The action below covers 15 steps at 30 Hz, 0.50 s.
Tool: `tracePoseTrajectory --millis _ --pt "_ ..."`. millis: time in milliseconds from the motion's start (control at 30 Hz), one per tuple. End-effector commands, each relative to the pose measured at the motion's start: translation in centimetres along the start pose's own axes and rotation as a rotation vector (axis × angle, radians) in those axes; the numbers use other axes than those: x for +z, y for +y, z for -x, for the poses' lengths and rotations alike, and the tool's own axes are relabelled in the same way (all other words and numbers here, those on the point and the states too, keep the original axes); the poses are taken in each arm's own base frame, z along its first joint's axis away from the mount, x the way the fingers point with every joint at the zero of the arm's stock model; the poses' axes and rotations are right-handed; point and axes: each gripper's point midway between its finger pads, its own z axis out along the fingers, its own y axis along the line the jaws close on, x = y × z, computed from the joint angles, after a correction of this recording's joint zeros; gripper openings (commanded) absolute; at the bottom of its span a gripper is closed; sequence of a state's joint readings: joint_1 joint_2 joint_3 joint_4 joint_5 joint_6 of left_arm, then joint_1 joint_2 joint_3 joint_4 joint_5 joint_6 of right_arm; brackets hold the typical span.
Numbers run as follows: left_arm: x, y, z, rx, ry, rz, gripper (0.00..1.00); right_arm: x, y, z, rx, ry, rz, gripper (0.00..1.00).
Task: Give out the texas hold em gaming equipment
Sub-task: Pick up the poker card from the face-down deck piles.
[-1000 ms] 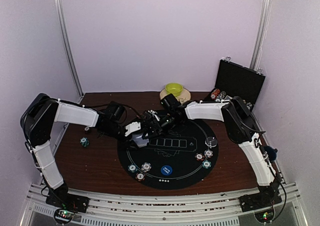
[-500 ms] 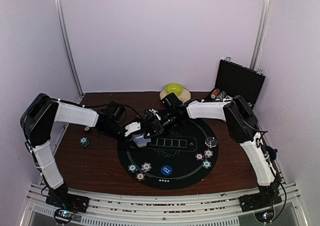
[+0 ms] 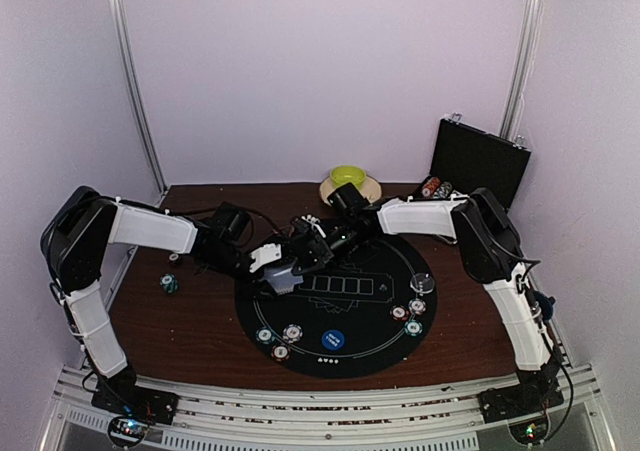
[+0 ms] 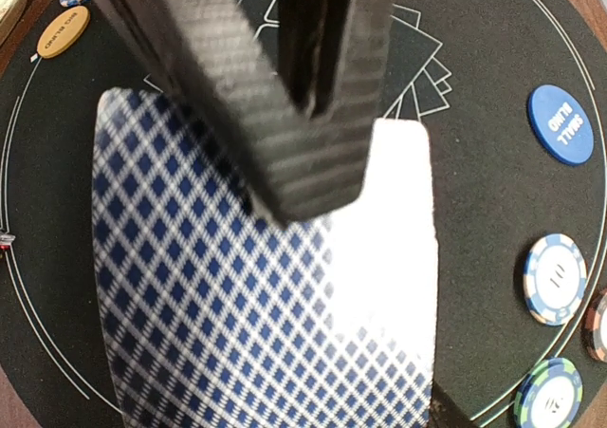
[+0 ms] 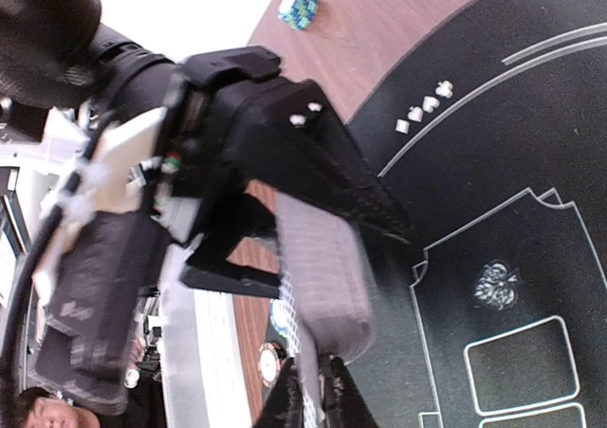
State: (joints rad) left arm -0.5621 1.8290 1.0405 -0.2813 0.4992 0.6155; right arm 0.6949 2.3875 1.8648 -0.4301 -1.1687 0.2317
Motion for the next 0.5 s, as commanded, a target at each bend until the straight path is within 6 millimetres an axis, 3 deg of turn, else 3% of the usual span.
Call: tracePoseTrajectory --millis 0,67,233,467 --pt "-0.5 0.3 1.4 0.035 -0.052 0.015 0.54 -1.5 3.1 1.0 -0.068 -0.025 0.036 0.06" --pt "-0.5 0.3 1.5 0.036 -0.053 0.017 0.54 -1.3 2.9 0.9 -0.062 -0.02 0.041 0.0" --pt "-0.5 0.4 1.4 0.035 -0.051 0.021 0.54 -1.6 2.6 0.9 -0.066 -0.022 0.02 0.0" --pt "-0.6 0.4 1.4 0.036 -0.051 0.025 0.54 -4.7 2.4 1.4 -0.128 -0.064 -0.072 0.0"
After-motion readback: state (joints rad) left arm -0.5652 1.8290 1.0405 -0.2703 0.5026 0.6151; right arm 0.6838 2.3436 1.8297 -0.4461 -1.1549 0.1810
